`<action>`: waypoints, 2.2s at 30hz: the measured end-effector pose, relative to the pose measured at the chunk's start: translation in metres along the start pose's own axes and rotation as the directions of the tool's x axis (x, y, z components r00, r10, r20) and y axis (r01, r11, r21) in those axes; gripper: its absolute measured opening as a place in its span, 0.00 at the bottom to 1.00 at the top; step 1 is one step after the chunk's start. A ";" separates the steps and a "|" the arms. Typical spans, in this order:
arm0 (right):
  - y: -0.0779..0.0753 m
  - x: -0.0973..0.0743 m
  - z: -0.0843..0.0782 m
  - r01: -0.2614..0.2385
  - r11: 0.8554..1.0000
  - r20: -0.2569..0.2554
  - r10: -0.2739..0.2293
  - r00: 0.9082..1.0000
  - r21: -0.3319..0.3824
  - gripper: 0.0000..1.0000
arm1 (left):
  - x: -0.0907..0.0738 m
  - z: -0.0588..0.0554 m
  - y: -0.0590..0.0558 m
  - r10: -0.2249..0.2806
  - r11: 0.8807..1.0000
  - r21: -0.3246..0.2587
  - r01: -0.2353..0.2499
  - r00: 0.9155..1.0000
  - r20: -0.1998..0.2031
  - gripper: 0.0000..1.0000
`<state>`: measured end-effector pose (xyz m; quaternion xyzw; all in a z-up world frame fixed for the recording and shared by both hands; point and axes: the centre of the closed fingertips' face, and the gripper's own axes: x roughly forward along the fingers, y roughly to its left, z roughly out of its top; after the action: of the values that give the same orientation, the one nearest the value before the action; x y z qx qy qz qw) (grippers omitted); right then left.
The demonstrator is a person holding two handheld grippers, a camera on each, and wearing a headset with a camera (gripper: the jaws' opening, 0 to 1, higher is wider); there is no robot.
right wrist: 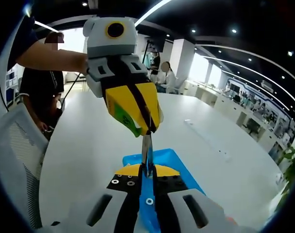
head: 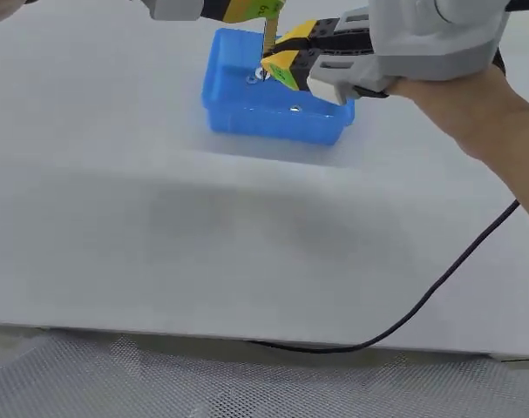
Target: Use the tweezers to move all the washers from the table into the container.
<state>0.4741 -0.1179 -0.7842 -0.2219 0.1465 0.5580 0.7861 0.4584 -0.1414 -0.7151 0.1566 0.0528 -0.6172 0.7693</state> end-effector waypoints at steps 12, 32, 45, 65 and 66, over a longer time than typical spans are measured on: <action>0.007 -0.005 -0.011 0.008 0.999 -0.043 -0.007 0.999 0.039 0.06 | 0.012 -0.019 0.010 0.022 0.999 -0.034 -0.022 1.000 -0.007 0.04; 0.009 -0.013 0.005 0.059 0.997 0.011 -0.060 0.998 0.043 0.09 | -0.011 0.009 -0.015 0.048 0.999 -0.016 -0.047 0.998 0.028 0.04; 0.044 -0.029 -0.006 -0.018 0.997 0.034 0.015 0.999 0.070 0.13 | -0.009 0.012 -0.066 0.015 0.994 -0.112 -0.004 0.995 0.103 0.04; 0.091 -0.037 -0.039 -0.057 0.998 -0.130 0.060 0.990 0.026 0.10 | -0.003 -0.026 -0.082 0.053 0.965 -0.260 -0.019 0.991 0.123 0.04; 0.087 -0.037 -0.041 -0.053 0.999 -0.153 0.052 0.987 -0.003 0.10 | -0.003 -0.027 -0.081 0.054 0.966 -0.259 -0.023 0.992 0.117 0.05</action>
<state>0.3804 -0.1443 -0.8181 -0.2627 0.2103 0.5604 0.7567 0.3821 -0.1456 -0.7545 0.0184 0.0819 -0.5985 0.7967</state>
